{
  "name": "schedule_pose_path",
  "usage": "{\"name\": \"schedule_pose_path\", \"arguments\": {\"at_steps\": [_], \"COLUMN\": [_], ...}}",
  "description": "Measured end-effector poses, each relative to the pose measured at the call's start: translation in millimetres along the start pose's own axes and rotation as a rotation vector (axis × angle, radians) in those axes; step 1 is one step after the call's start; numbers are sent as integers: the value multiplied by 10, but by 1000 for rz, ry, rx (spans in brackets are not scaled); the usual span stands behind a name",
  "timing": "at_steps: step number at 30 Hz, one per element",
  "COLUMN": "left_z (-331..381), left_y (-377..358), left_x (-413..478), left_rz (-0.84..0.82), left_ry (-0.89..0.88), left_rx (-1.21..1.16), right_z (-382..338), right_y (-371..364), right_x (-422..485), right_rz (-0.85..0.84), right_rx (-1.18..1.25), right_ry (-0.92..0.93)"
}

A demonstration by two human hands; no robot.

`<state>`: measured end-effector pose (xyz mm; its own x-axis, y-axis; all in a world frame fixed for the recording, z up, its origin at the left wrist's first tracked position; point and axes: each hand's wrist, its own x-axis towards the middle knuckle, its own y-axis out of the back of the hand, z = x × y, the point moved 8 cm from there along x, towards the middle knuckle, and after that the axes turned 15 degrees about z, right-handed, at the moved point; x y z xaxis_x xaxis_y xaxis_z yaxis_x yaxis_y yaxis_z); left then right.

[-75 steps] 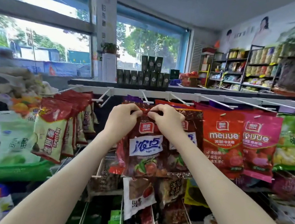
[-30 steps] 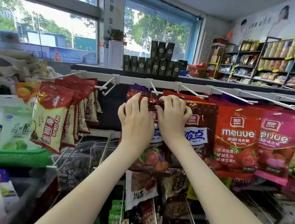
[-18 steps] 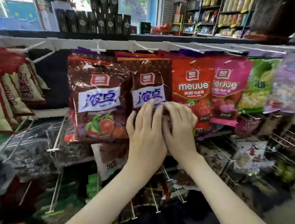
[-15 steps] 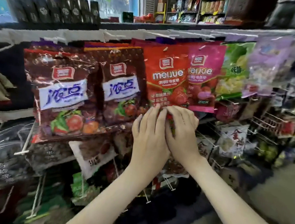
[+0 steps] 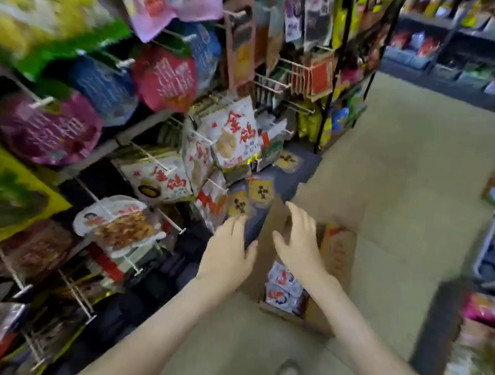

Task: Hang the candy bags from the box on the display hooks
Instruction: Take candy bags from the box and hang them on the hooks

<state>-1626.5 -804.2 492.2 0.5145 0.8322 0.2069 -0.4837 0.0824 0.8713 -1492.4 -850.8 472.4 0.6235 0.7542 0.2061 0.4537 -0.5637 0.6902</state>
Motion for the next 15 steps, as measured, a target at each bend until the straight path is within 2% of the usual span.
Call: {"name": "schedule_pose_path", "arguments": {"at_steps": [4, 6, 8, 11, 15], "left_z": [-19, -183, -431, -863, -1424], "left_y": [-1242, -1929, -2696, -3949, -5410], "left_x": [44, 4, -59, -250, -474], "left_rz": [-205, -255, -302, -463, -570], "left_ry": [42, 86, 148, 169, 198], "left_rx": [-18, -35, -48, -3, 6], "right_z": [1296, 1969, 2669, 3659, 4828], "right_y": [-328, -656, -1096, -1860, -3025], "right_x": [-82, -234, -412, -728, -1077], "right_rz": [-83, -111, -155, -215, -370], "right_rx": [-108, -165, -214, -233, -143], "right_ry": [-239, -333, -414, -514, -697]}}
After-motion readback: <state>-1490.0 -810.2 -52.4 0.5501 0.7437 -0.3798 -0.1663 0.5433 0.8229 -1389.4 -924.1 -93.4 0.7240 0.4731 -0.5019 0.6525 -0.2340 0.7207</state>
